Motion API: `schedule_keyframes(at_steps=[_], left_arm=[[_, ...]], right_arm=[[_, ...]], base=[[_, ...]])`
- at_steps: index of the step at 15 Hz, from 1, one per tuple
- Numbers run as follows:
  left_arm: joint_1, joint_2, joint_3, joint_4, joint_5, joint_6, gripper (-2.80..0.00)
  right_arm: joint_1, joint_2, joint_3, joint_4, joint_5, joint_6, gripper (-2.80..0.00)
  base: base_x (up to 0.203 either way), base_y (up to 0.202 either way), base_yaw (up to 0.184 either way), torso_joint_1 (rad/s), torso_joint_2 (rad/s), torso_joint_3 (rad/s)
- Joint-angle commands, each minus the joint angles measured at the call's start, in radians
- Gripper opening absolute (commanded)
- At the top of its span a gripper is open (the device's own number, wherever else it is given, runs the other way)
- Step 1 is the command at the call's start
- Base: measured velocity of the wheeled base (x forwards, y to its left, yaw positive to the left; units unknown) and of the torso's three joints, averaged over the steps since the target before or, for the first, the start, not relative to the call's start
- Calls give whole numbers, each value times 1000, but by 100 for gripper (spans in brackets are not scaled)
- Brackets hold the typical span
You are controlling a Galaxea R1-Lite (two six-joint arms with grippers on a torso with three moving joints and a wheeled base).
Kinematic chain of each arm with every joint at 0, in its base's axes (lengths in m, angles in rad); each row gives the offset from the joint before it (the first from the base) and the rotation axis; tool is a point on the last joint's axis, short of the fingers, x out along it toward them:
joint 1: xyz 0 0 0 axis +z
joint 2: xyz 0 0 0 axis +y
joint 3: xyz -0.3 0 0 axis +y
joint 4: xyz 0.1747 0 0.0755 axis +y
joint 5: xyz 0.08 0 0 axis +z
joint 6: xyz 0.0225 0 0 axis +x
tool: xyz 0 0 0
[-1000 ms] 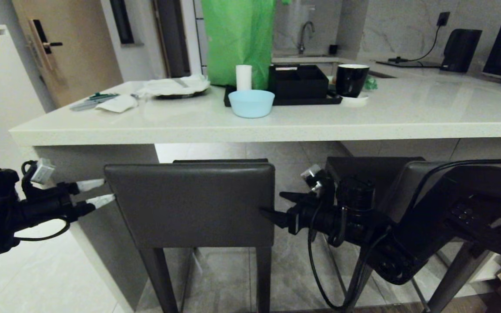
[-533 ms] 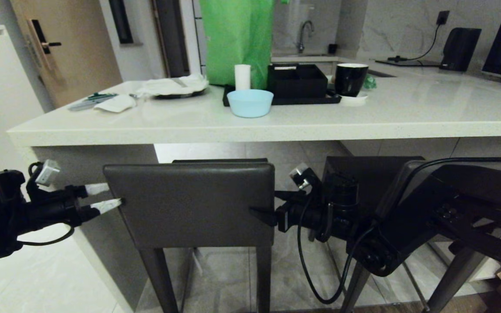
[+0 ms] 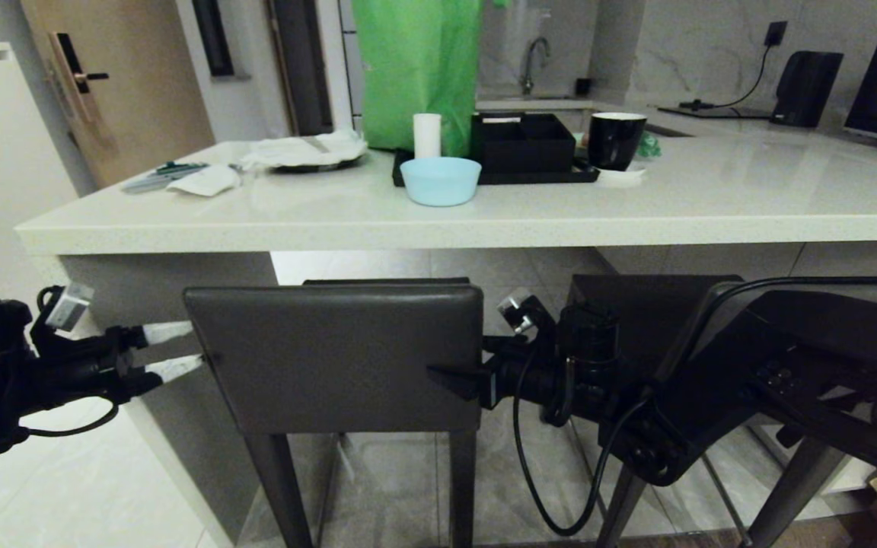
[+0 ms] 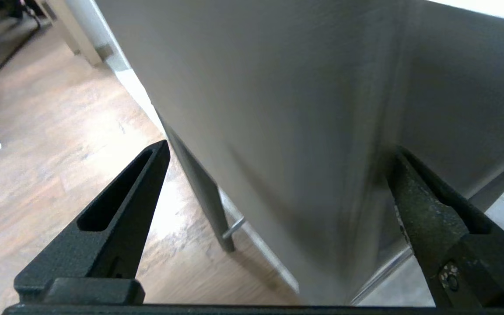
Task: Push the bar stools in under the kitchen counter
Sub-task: Pull the gray chair out from under the dining table
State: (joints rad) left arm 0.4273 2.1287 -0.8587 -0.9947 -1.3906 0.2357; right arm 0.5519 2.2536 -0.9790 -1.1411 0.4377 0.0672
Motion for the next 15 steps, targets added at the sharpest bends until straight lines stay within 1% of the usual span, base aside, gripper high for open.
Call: schedule_keyframes(at_steps=[1, 4, 7, 9, 10, 11, 13, 15], left_arm=[[-21, 33, -40, -4, -11, 14, 0], [-50, 40, -46, -4, -9, 13, 0], [-54, 42, -46, -2, -11, 7, 0], [-54, 48, -35, -1, -23, 0, 0], [-56, 73, -32, -18, -42, 14, 0], [-57, 99, -34, -76, -61, 31, 0], [-60, 142, -36, -217, -66, 20, 0], [-63, 150, -35, -260, -66, -57, 0]], right_arm=[[0, 12, -25, -6, 3, 0, 0], [4, 31, -57, -2, 3, 0, 0], [10, 32, -58, -2, 3, 0, 0], [10, 34, -58, -2, 3, 0, 0], [10, 36, -58, -2, 3, 0, 0], [10, 38, -60, -2, 3, 0, 0], [10, 40, -60, -2, 3, 0, 0], [10, 43, -64, -2, 0, 2, 0]], base=[[0, 0, 0, 0, 0, 0], [0, 0, 0, 0, 0, 0], [0, 0, 0, 0, 0, 0], [0, 0, 0, 0, 0, 0], [0, 0, 0, 0, 0, 0], [0, 0, 0, 0, 0, 0], [0, 0, 0, 0, 0, 0], [0, 0, 0, 0, 0, 0]])
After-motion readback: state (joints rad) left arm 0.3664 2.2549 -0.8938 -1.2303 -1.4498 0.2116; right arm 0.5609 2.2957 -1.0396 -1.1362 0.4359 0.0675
